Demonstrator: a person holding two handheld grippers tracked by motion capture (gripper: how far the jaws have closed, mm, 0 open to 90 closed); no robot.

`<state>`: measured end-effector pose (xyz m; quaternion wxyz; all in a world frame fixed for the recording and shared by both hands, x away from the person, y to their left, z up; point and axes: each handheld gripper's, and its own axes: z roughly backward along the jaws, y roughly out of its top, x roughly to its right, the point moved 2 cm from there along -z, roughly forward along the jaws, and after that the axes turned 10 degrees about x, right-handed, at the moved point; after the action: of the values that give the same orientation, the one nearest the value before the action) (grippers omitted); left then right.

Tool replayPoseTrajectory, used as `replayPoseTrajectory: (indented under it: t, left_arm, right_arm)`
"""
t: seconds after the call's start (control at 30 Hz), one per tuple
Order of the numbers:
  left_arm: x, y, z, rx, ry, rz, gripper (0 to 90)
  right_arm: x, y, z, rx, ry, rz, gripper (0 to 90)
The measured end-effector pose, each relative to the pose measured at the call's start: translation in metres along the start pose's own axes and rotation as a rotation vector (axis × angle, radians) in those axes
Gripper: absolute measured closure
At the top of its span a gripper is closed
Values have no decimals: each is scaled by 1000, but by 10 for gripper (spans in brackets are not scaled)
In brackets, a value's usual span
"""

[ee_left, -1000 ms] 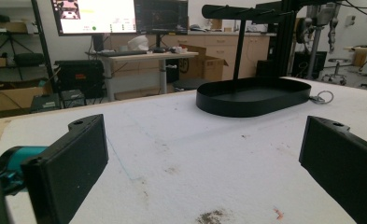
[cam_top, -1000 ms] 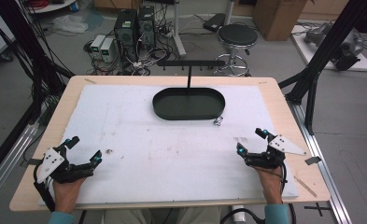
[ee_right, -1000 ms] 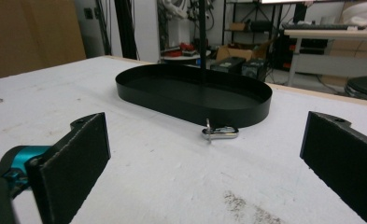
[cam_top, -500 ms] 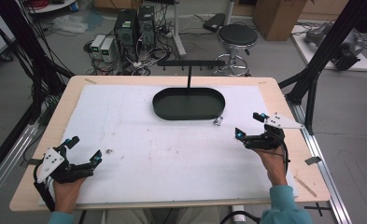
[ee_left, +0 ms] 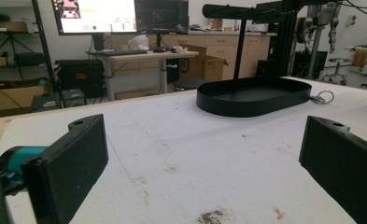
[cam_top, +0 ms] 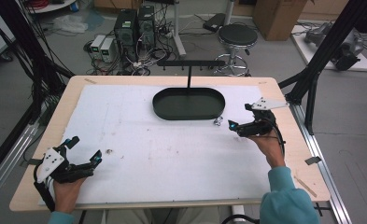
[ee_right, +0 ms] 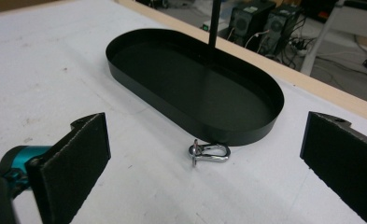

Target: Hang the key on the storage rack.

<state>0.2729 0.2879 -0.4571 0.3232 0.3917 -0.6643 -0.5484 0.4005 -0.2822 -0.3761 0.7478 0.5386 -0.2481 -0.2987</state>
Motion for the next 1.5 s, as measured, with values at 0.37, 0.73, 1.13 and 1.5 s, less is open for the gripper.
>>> replayPoseTrajectory:
  t: [0.37,0.73,1.13,1.5]
  left_arm:
    - [0,0,0,-2,1,-4,17]
    - [0,0,0,-2,0,-4,17]
    - [0,0,0,0,-2,-4,17]
    - [0,0,0,1,-1,-3,17]
  right_arm:
    - [1,12,-30,-166,67,52,9]
    - [10,15,-59,-283,85,54,9]
    - [18,2,-82,-386,78,31,9]
    - [19,-9,-94,-460,86,43,42]
